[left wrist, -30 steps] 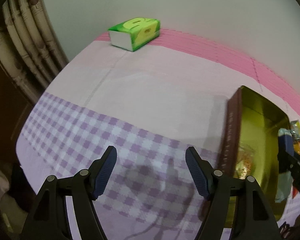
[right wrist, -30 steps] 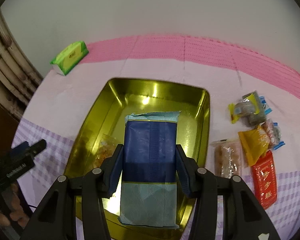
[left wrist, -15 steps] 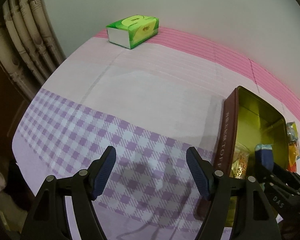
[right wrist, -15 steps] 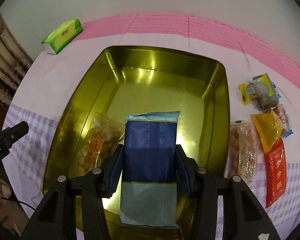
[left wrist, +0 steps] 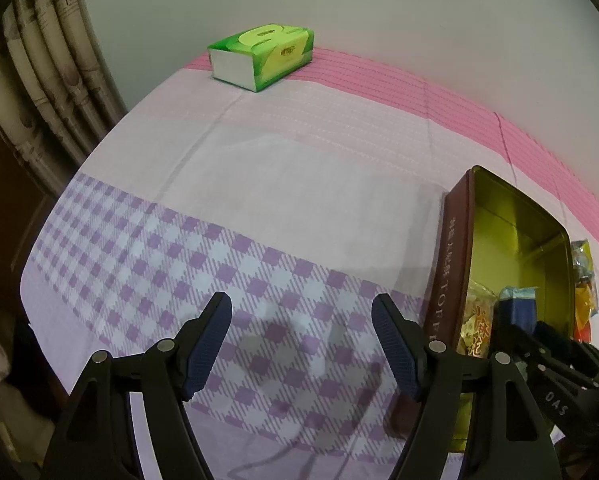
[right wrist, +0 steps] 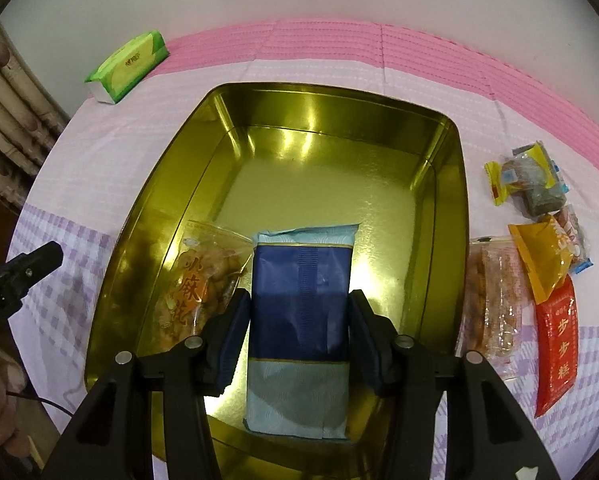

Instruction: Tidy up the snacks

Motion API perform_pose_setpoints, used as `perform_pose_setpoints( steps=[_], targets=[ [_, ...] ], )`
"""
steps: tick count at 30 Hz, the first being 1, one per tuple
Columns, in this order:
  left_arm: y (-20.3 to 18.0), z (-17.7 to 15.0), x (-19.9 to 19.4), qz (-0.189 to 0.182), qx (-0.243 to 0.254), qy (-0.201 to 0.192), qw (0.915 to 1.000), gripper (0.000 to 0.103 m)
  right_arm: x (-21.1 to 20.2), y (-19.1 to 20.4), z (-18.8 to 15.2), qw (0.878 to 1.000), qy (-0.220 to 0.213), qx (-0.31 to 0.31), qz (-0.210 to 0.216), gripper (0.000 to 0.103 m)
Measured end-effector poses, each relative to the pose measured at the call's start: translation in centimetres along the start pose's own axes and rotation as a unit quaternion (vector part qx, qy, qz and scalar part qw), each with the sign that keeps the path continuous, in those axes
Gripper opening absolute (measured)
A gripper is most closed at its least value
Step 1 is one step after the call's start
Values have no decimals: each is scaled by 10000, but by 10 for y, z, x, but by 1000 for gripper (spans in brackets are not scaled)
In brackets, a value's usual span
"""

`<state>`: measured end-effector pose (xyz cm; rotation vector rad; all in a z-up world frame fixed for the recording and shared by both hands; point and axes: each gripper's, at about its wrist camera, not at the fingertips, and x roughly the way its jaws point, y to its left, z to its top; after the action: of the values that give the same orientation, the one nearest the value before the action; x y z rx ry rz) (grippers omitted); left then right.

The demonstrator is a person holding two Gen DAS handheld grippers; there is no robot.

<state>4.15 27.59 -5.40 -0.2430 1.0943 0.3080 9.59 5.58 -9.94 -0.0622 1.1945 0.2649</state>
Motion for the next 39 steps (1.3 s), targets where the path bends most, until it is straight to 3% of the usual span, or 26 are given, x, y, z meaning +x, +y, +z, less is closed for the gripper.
perform_pose_setpoints(
  steps=[14, 21, 27, 34, 39],
  targets=[
    [-4, -2, 0, 90, 106, -4, 9999, 73, -51, -22, -4, 9982, -536, -198, 183, 50],
    [-6, -3, 2, 140, 144, 38, 9998, 73, -76, -94, -12, 9970, -713, -152, -263, 50],
    [-13, -6, 4, 228, 284, 60, 9993, 73, -66, -162, -27, 9959, -461, -9, -774, 52],
    [-22, -10, 5, 375, 355, 89, 9986, 73, -43, -193, -47, 9977, -209, 57, -646, 59],
    [-35, -14, -1, 268, 437, 192, 9985, 73, -29, -196, -50, 9979, -203, 29, -611, 59]
  ],
)
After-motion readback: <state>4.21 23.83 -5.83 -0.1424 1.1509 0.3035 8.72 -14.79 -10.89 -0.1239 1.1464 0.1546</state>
